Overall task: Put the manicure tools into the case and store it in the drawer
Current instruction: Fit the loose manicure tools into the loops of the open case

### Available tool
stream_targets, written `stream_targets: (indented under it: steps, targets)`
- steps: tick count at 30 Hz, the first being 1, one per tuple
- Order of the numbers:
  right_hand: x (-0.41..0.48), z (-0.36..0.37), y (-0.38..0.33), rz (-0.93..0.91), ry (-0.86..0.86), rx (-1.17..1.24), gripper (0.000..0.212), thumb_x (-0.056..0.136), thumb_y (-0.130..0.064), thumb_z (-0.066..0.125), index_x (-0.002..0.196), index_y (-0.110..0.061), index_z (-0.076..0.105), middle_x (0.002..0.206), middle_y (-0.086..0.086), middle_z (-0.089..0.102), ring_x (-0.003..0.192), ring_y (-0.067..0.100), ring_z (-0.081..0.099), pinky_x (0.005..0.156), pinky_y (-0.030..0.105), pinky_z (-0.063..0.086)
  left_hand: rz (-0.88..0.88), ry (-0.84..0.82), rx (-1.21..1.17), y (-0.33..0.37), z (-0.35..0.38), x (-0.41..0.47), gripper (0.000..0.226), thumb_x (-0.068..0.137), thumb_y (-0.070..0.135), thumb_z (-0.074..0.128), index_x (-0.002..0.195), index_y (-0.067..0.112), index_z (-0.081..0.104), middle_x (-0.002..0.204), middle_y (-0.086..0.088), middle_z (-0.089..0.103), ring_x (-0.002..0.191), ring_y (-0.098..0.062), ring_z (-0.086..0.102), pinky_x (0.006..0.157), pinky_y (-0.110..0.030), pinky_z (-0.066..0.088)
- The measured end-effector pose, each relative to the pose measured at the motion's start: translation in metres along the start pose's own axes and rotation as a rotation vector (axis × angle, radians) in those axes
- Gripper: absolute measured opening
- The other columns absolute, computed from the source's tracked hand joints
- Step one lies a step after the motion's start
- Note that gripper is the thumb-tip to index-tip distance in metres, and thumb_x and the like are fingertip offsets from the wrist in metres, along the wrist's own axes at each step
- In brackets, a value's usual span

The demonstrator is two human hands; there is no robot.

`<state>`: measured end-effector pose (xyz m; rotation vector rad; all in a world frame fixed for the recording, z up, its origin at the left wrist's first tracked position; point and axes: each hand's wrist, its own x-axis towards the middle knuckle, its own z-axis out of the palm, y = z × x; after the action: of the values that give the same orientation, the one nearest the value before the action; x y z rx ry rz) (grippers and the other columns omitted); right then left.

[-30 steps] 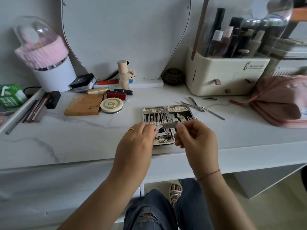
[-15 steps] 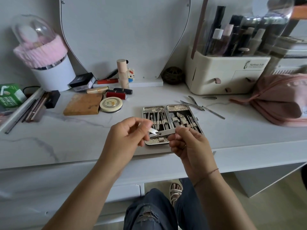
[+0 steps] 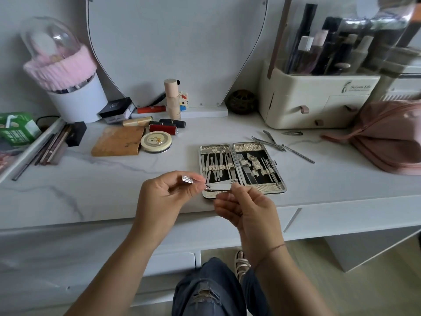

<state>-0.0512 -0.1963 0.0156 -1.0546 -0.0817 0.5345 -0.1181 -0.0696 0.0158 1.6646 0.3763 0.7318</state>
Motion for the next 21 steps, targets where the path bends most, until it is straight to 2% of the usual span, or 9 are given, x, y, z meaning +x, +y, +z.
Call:
stream_targets:
  steps: [3,6,10,15,21]
  targets:
    - [0.004,-0.014,-0.014,-0.104,0.0,-0.176,0.023,0.092,-0.019,0.051,0.085,0.003,0.057,0.06,0.013,0.066,0.048,0.022,0.063,0.047,0.027,0.054,-0.021,0.037,0.009,-0.005,-0.008,0.002,0.008,0.067,0.014,0.074,0.075,0.014,0.072,0.074,0.004,0.075,0.068,-0.005,0.067,0.068,-0.012,0.049]
    - [0.012,-0.029,-0.027,-0.165,0.042,-0.199,0.024,0.095,-0.02,0.048,0.093,0.003,0.057,0.063,0.015,0.065,0.049,0.022,0.062,0.047,0.027,0.054,-0.03,0.02,0.073,-0.008,-0.015,0.004,0.008,0.069,0.011,0.075,0.076,0.017,0.074,0.074,0.004,0.075,0.07,-0.006,0.068,0.069,-0.011,0.049]
    - [0.018,-0.039,-0.031,-0.173,0.049,-0.246,0.022,0.096,-0.017,0.046,0.091,0.001,0.058,0.061,0.013,0.065,0.048,0.022,0.061,0.046,0.026,0.052,-0.03,0.001,0.155,-0.009,-0.023,0.007,0.01,0.069,0.012,0.076,0.077,0.018,0.074,0.078,0.004,0.075,0.074,-0.007,0.069,0.071,-0.01,0.048]
    - [0.024,-0.041,-0.035,-0.204,0.017,-0.403,0.021,0.096,-0.016,0.044,0.089,-0.002,0.057,0.065,0.016,0.063,0.045,0.02,0.059,0.042,0.028,0.05,-0.053,-0.029,0.181,-0.006,-0.03,0.011,0.016,0.064,0.026,0.075,0.078,0.02,0.075,0.08,0.003,0.075,0.077,-0.009,0.069,0.077,-0.015,0.051]
    - [0.028,-0.042,-0.036,-0.145,0.0,-0.415,0.019,0.096,-0.013,0.044,0.087,-0.003,0.057,0.067,0.018,0.061,0.041,0.018,0.058,0.039,0.024,0.047,-0.04,-0.057,0.183,-0.005,-0.016,0.016,0.009,0.068,0.02,0.077,0.077,0.021,0.075,0.078,0.005,0.075,0.073,-0.013,0.068,0.075,-0.022,0.053]
